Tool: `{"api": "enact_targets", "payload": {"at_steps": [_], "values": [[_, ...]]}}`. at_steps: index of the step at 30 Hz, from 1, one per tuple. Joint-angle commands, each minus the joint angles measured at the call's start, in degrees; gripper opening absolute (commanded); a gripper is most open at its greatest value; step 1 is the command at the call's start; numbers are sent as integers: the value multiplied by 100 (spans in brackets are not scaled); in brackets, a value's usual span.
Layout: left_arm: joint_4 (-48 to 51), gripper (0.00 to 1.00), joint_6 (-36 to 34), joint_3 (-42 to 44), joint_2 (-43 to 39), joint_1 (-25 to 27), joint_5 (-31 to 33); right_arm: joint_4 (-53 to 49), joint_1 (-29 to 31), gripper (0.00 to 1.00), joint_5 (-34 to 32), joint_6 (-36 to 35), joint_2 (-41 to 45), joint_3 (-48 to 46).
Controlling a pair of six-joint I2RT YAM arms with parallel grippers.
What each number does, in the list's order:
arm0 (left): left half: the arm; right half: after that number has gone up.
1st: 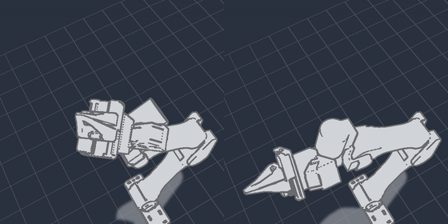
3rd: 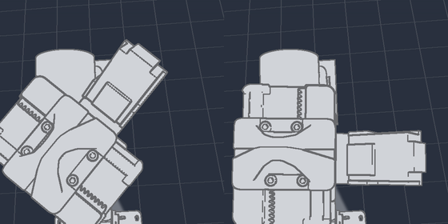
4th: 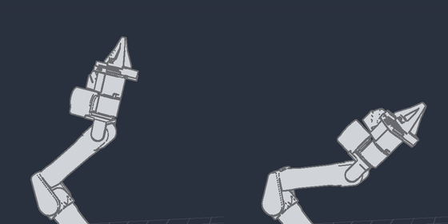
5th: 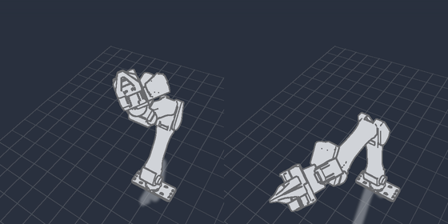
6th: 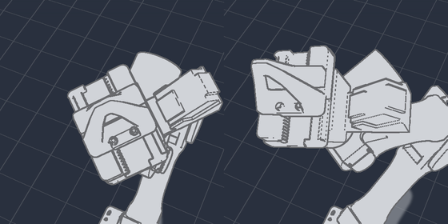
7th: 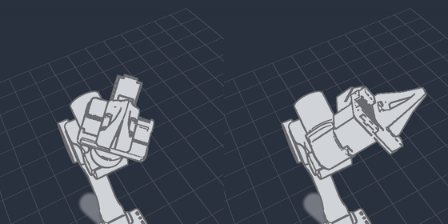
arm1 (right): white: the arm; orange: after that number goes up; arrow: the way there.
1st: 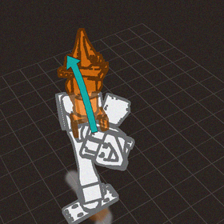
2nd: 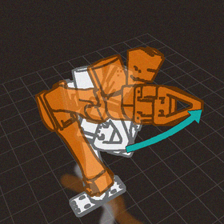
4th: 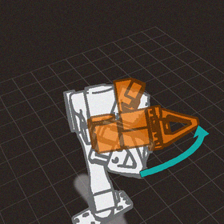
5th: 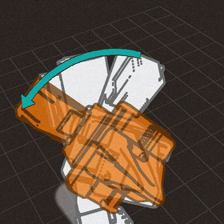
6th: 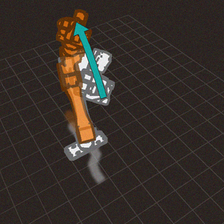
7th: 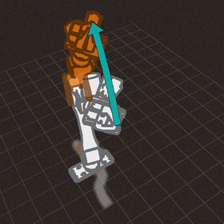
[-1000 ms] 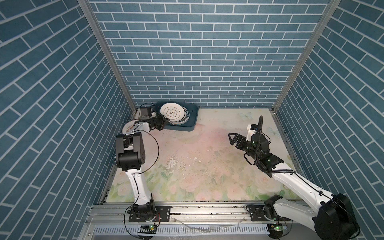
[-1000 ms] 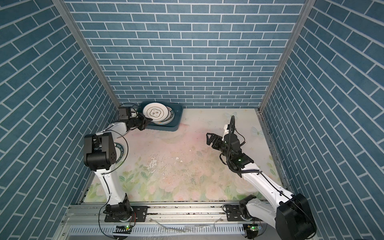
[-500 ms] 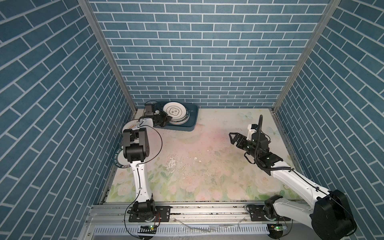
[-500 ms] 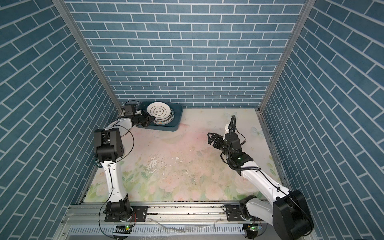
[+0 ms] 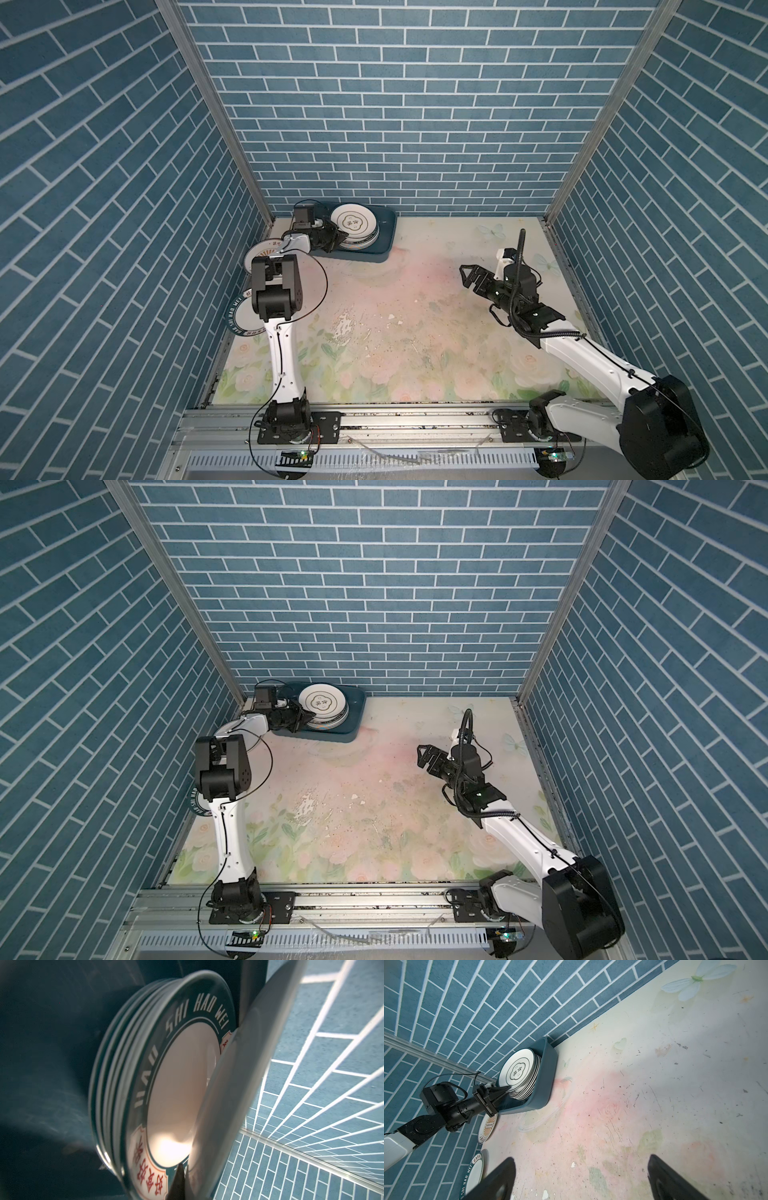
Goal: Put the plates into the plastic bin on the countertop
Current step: 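Lower the quatrefoil plate onto the stack in the bin and open the left gripper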
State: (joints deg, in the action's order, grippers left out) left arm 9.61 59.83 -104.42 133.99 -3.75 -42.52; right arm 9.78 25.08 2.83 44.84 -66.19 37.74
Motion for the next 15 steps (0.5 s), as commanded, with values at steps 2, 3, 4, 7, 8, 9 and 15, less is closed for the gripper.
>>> {"api": "enact_targets", "payload": {"at_steps": [2, 3, 4, 7, 8, 9, 15], "values": [[299, 0, -277, -282, 205, 58, -82, 103, -53, 98, 25, 133, -47, 132], [397, 0, -320, -339, 235, 67, -80, 103, -43, 99, 14, 130, -50, 125], [498, 0, -362, -407, 259, 67, -98, 107, -58, 98, -5, 139, -52, 109], [790, 2, -480, -594, 365, 72, -115, 148, -71, 98, -41, 174, -69, 88], [901, 2, -526, -669, 387, 67, -116, 155, -73, 98, -42, 194, -86, 86], [992, 2, -565, -705, 401, 67, -107, 162, -82, 98, -31, 201, -102, 88], [1377, 6, -715, -920, 452, 67, -80, 257, -101, 98, 21, 279, -179, 63]]}}
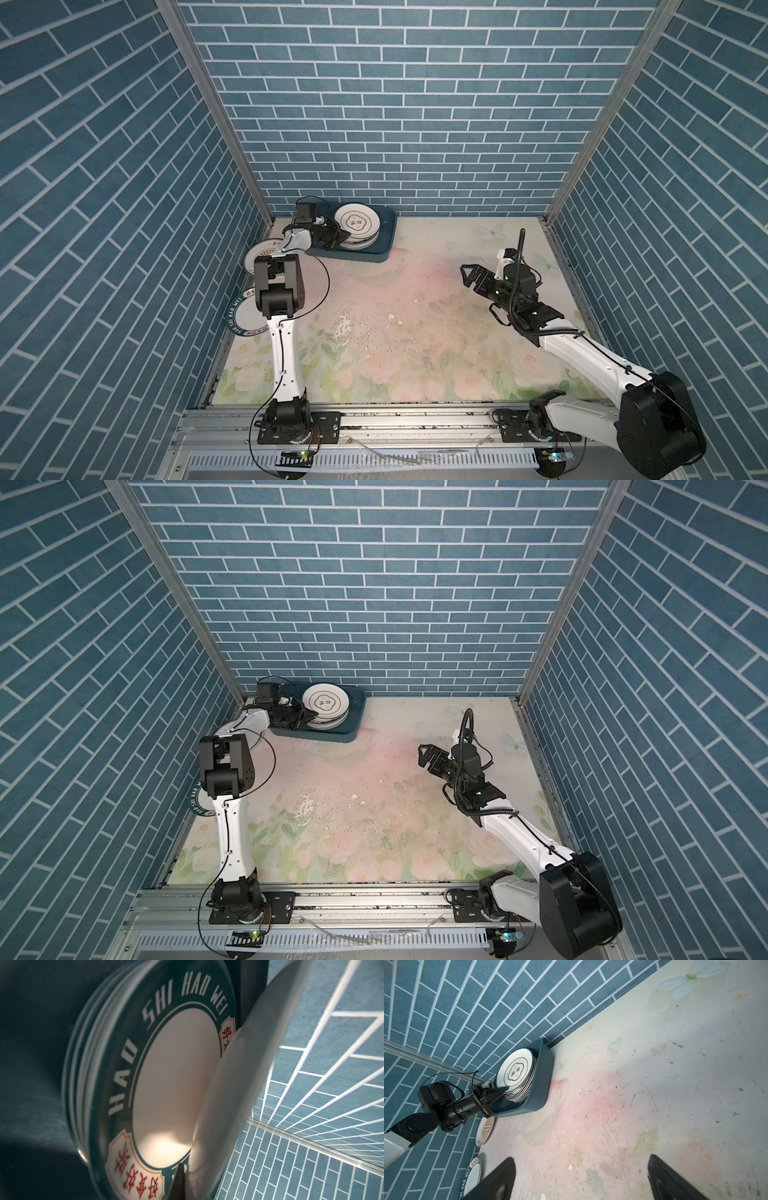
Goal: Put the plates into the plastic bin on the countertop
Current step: 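Lower the quatrefoil plate onto the stack in the bin and open the left gripper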
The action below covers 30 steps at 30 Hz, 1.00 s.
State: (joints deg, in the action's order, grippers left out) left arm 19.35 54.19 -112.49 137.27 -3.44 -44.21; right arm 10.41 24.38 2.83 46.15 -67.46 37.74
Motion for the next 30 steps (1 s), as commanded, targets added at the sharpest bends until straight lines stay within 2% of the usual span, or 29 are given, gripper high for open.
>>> {"api": "enact_targets", "payload": {"at_steps": [1, 7, 14, 21, 25, 30], "values": [[412, 6, -140, -123, 124, 28, 99, 212, -31, 98, 20, 155, -57, 53], [427, 18, 45, -189, 189, 19, 57, 201, -47, 99, 42, 166, 0, 9], [842, 33, -224, -313, 103, -12, 254, 189, -65, 98, 7, 186, 131, -87], [890, 53, -352, -200, -136, -64, 272, 137, -79, 99, 33, 219, 335, -150], [1255, 65, -639, -197, -360, -156, 399, 16, -77, 99, -10, 228, 581, -238], [1917, 66, -1187, -307, -616, -225, 689, -125, -74, 98, -51, 245, 927, -357]]}}
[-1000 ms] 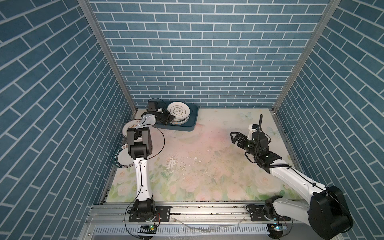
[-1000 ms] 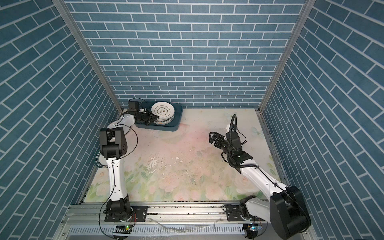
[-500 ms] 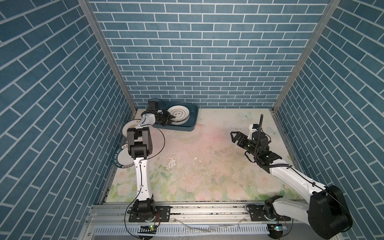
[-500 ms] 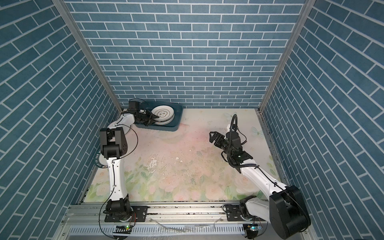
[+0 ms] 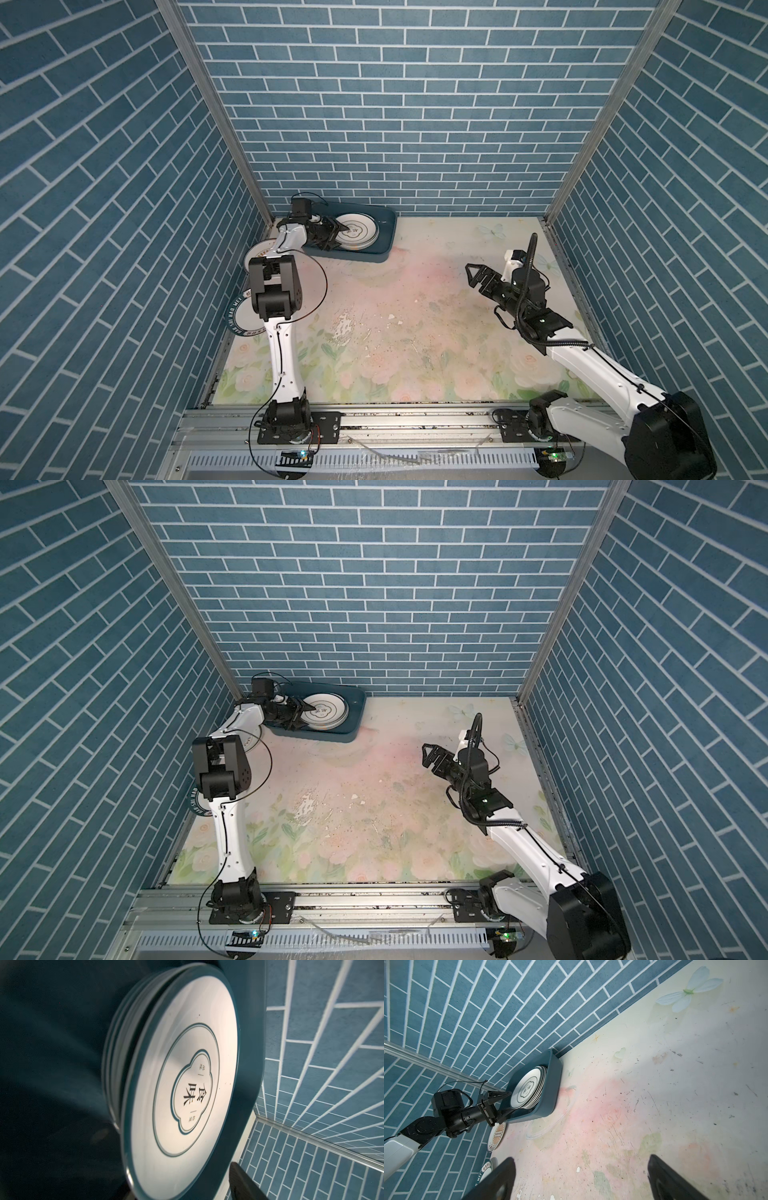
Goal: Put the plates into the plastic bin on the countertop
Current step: 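Lower the quatrefoil plate onto the stack in the bin and open the left gripper, then withdraw the left gripper toward the remaining HAO SHI HAO WEI plate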
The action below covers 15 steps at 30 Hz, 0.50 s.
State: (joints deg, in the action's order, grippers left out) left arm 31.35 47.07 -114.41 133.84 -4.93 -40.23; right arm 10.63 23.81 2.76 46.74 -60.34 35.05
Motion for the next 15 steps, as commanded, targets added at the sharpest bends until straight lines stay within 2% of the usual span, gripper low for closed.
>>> {"api": "enact_targets", "payload": {"at_steps": [1, 3, 8, 11, 15], "values": [[832, 67, -580, -143, -308, -85, 336, -162, -19, 98, -39, 186, 293, -103], [1036, 71, -746, -224, -317, -87, 355, -225, -17, 98, -61, 195, 433, -153], [1597, 71, -1093, -539, -151, -87, 400, -445, -18, 99, -102, 204, 823, -261], [1386, 73, -1146, -125, -529, -85, 658, -619, -17, 99, -132, 213, 1091, -327], [601, 74, -1112, 892, -1541, -87, 762, -903, -17, 98, -131, 176, 1466, -406]]}}
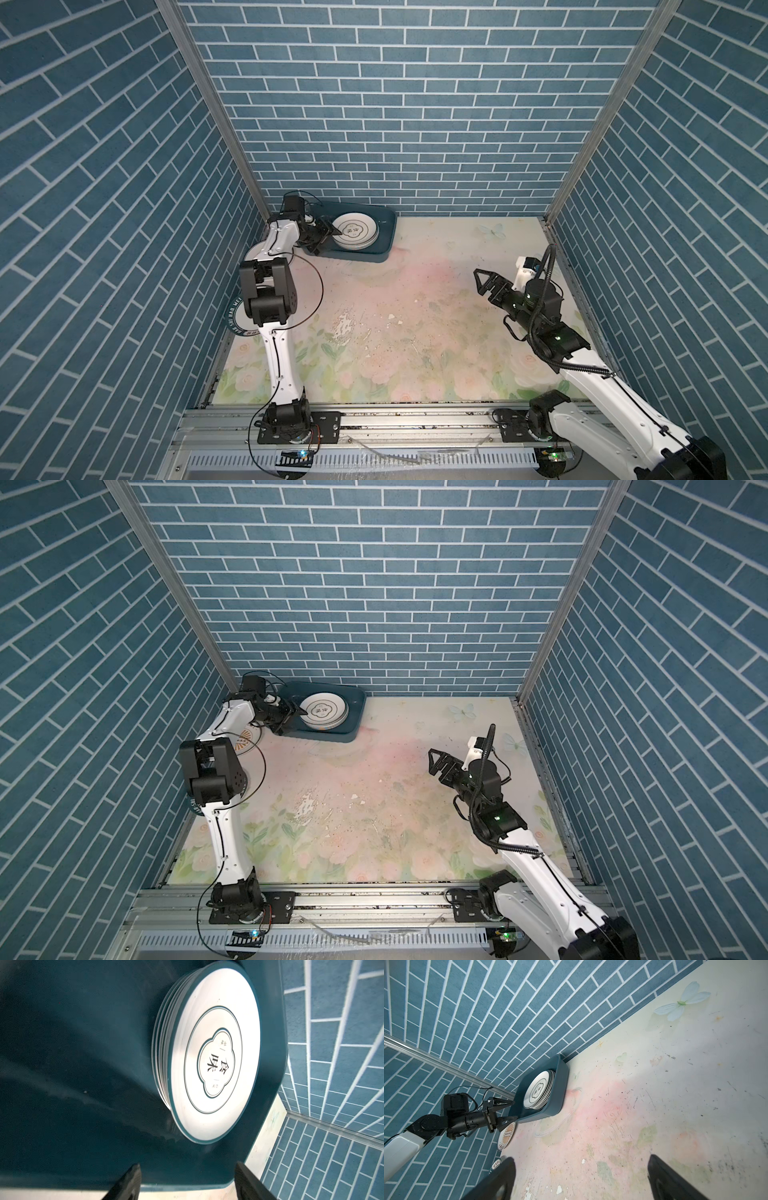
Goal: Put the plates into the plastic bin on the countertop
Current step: 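Withdraw the left gripper toward the remaining HAO SHI HAO WEI plate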
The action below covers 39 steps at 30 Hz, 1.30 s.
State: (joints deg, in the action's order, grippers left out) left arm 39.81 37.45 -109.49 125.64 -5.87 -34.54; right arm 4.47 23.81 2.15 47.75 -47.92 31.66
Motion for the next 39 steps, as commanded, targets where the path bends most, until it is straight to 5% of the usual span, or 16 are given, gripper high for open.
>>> {"api": "enact_targets", "payload": {"at_steps": [1, 6, 10, 19, 28, 39], "values": [[-460, 77, -138, 701, -1045, 7, 273, -343, -21, 98, -15, 46, 291, -77], [-1360, 84, 100, 2234, -2531, -134, 786, -471, -15, 99, 454, -2, 482, -47], [-1566, 99, 152, 3297, -3645, -336, 1499, -531, -8, 98, 759, -11, 579, -22], [-1970, 99, 754, 5901, -5927, -1448, 1999, -638, 1, 98, 1039, 18, 752, 2], [-2485, 100, 1590, 7676, -6885, -2739, 1358, -202, 5, 98, 1775, 137, 403, 161], [-3051, 99, 2053, 8618, -7130, -3347, 1183, 280, 161, 99, 2246, 261, -352, 388]]}}
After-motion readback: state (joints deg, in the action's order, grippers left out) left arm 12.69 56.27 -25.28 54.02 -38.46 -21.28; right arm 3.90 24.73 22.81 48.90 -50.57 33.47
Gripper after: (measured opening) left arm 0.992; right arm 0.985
